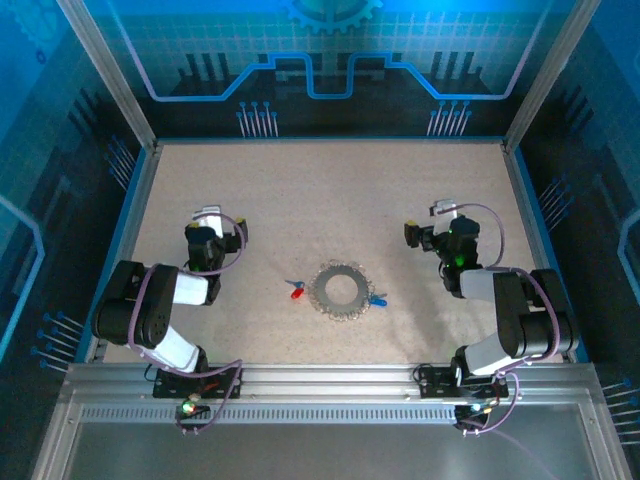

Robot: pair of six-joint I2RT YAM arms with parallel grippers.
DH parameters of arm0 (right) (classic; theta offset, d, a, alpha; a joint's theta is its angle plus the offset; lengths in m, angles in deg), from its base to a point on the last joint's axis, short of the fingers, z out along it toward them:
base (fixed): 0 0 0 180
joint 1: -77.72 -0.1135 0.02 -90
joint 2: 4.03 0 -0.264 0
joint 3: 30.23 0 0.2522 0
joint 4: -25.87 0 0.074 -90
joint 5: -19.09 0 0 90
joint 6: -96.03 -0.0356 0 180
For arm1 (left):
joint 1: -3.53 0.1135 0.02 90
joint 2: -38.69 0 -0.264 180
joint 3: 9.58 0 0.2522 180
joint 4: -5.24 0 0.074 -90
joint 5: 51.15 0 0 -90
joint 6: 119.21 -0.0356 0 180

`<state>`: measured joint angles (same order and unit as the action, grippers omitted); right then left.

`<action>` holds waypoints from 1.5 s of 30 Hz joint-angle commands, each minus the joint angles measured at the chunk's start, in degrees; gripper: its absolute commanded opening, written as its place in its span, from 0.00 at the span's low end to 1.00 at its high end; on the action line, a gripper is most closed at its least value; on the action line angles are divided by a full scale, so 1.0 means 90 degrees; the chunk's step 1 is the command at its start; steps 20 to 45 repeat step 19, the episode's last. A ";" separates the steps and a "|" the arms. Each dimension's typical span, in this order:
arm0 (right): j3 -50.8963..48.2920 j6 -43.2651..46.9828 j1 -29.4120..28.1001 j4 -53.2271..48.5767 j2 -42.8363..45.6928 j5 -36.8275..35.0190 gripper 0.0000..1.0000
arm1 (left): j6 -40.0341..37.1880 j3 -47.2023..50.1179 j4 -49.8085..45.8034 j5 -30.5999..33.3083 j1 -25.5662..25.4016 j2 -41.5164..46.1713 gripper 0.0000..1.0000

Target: Put the keys on the keyring

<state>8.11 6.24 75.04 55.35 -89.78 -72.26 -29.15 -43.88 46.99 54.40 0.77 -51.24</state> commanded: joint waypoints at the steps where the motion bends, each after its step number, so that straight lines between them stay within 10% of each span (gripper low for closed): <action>1: 0.0045 0.0062 -0.0062 -0.0049 -0.0047 -0.0095 1.00 | 0.0072 -0.0050 -0.0034 -0.0100 0.0044 0.0077 0.99; 45: 0.0052 0.0045 -0.0035 -0.0069 -0.0052 -0.0044 1.00 | 0.0073 -0.0043 -0.0034 -0.0097 0.0044 0.0077 0.99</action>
